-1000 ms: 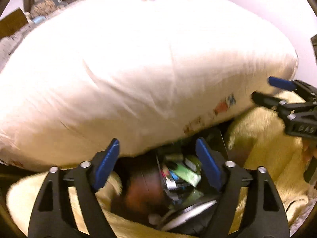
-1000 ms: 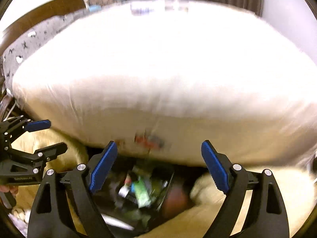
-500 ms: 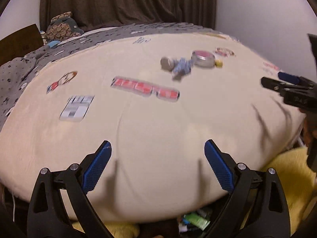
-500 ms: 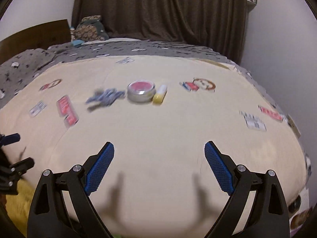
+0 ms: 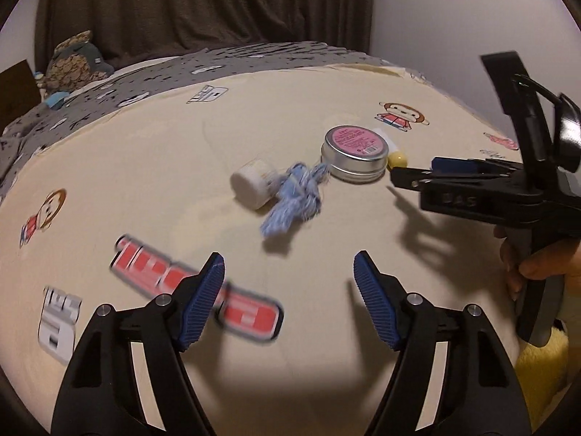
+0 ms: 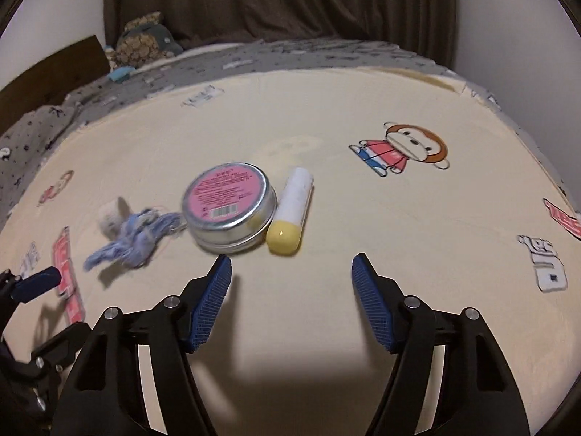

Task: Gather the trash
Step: 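Grasp the blue knotted rope with left tool while right tool grasps the white-yellow tube, then carry the blue rope and tube down into the bin and release them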

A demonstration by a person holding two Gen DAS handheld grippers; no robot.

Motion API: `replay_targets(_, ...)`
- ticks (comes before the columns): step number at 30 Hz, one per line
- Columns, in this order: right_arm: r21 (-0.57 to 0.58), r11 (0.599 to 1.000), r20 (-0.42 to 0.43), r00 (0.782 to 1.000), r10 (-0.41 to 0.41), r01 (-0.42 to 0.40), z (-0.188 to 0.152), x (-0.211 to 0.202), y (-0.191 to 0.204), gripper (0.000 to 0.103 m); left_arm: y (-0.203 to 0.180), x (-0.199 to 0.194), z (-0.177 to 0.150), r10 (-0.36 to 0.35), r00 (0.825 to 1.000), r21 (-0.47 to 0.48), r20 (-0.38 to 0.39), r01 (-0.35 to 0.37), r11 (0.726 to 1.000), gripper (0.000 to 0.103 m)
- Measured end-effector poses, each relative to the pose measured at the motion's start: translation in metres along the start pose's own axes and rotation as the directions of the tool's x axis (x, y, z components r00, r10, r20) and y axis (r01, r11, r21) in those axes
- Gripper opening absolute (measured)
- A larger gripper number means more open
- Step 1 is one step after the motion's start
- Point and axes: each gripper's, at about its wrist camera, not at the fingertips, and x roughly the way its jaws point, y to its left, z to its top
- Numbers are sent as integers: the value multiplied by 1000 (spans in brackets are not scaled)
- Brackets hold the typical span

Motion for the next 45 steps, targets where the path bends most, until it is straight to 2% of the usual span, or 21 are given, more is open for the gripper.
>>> replay_targets(2,2,1000,-18,1000,-7,7,4,9,1,63,0,11,5,-7,1000,2,-11,7,1000,69)
replay_targets(5,4,1000,-20,1000,-4,5,11,16,0,62,1,28,11,-9,1000,-1,-27,9,1000,68)
replay_targets(7,5,1000,-25,1000,-8,8,15,22,-1,62,0,37,14,-30,999,-8,-43,30,1000,61)
replay_targets(12,16,1000,-34,999,-2,2,27,35,-2,62,-4,48,28,-63,997,-10,-40,63,998,60)
replay_targets(15,12,1000,-41,999,-14,15,34,44,-1,62,-7,57,38,-73,996,-8,-48,73,997,53)
replay_targets(16,8,1000,-44,999,-19,19,34,46,-1,61,-8,61,40,-73,996,-9,-53,73,997,48)
replay_targets(19,6,1000,-44,999,-25,26,35,47,-1,40,-8,67,44,-72,995,-11,-66,72,997,28)
replay_targets(20,5,1000,-42,999,-18,18,34,44,-2,26,-8,67,44,-75,995,-15,-66,74,997,27)
replay_targets(22,-3,1000,-46,999,-13,13,33,44,-3,21,-6,65,43,-85,994,-24,-61,84,996,25)
replay_targets(25,-30,1000,-53,999,-10,8,27,37,-4,21,-4,59,36,-103,993,-40,-55,101,994,23)
replay_targets(31,-93,996,-50,999,5,-10,3,7,-2,21,-10,32,9,-117,992,-3,-49,117,993,23)
replay_targets(35,-140,990,-39,999,12,-17,-22,-17,4,21,-18,9,-17,-100,994,11,-34,100,995,23)
replay_targets(39,-172,985,21,1000,6,-3,-53,-56,12,21,-15,-15,-37,-100,995,-38,-18,100,994,23)
replay_targets(45,-210,978,120,992,27,-1,-99,-121,23,21,-26,-62,-70,-81,997,-35,15,82,996,23)
